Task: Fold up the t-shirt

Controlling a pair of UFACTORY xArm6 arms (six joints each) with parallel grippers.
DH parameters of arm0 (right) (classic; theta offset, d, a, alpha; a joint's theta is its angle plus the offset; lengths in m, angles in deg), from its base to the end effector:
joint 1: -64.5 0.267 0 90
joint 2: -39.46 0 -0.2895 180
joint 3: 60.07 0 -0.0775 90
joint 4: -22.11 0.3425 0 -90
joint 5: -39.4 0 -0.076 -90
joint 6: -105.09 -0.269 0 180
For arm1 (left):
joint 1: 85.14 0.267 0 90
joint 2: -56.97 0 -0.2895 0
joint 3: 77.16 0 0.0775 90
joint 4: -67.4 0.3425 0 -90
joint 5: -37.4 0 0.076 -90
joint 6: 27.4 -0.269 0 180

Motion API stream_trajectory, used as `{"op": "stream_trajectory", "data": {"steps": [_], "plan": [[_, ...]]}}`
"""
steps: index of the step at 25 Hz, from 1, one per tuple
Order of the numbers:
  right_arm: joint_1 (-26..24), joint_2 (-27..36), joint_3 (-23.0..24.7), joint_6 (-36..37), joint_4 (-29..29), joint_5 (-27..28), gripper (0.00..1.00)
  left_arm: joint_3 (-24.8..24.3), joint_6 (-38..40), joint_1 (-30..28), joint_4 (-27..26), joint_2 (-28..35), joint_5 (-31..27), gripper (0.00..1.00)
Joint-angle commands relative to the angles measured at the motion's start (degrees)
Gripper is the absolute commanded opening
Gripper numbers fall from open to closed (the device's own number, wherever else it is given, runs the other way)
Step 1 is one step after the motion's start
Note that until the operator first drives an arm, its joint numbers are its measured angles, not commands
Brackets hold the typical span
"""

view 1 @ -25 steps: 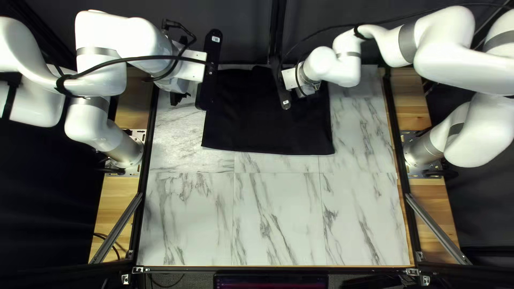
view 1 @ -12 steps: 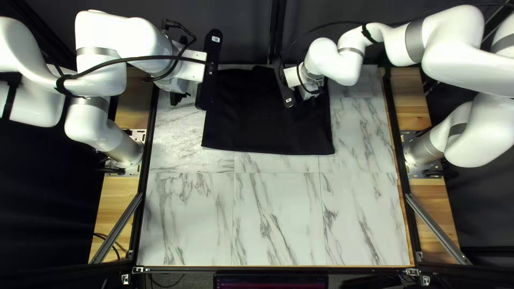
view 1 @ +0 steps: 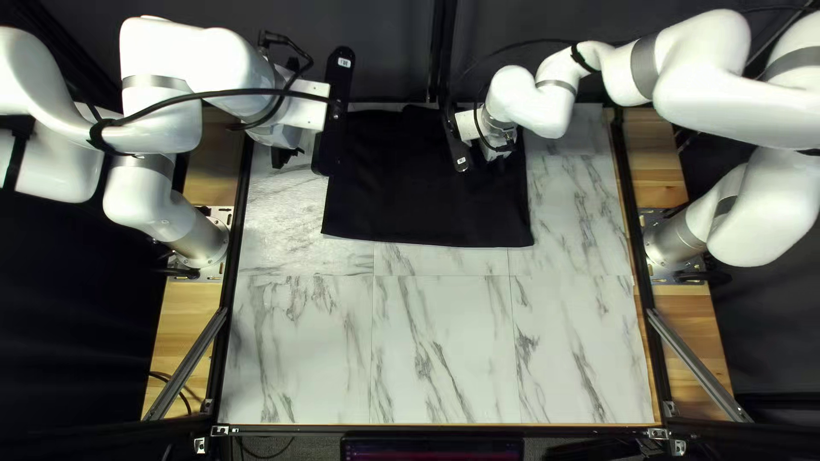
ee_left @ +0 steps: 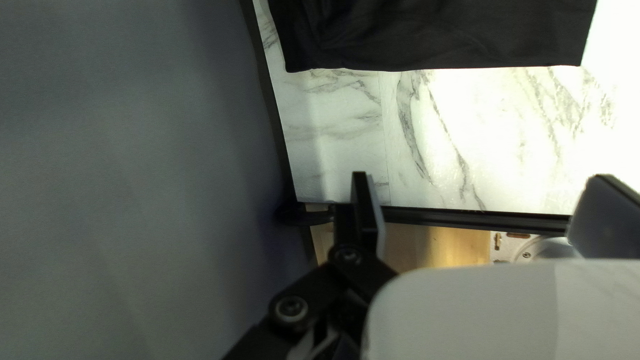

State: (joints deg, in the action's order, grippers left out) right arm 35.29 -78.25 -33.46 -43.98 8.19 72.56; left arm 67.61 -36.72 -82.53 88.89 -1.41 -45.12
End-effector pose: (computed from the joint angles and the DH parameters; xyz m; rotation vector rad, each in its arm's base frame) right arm 0.4153 -0.2552 0.0263 2.9807 0.3455 -0.0464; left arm 0.2854 0.1072 0.3239 -2.7549 0.2123 -0.0386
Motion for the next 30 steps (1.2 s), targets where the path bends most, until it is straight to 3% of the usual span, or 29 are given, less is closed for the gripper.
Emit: {"op": "stream_trajectory", "data": {"steps": [1,9,14,19,22,23,30], "plan": [[-0.7,0.0,-1.9,-1.3,-1.6,1.3,1.00,0.0,0.0,0.0,0.0,0.0,0.0,1.00],[3.9,4.7,1.7,-8.8,-4.5,0.7,1.00,0.0,0.0,0.0,0.0,0.0,0.0,1.00],[3.4,4.2,3.8,-21.1,-17.2,-3.5,1.00,0.0,0.0,0.0,0.0,0.0,0.0,1.00],[5.2,5.6,5.0,-36.5,-31.5,-2.9,1.00,0.0,0.0,0.0,0.0,0.0,0.0,1.00],[8.8,8.5,6.7,-49.0,-40.8,2.4,1.00,0.0,0.0,0.0,0.0,0.0,0.0,1.00],[11.8,9.0,6.6,-53.8,-43.0,7.3,1.00,0.0,0.0,0.0,0.0,0.0,0.0,1.00],[11.8,9.0,6.6,-53.8,-43.0,7.3,1.00,0.0,0.0,0.0,0.0,0.0,0.0,1.00]]}}
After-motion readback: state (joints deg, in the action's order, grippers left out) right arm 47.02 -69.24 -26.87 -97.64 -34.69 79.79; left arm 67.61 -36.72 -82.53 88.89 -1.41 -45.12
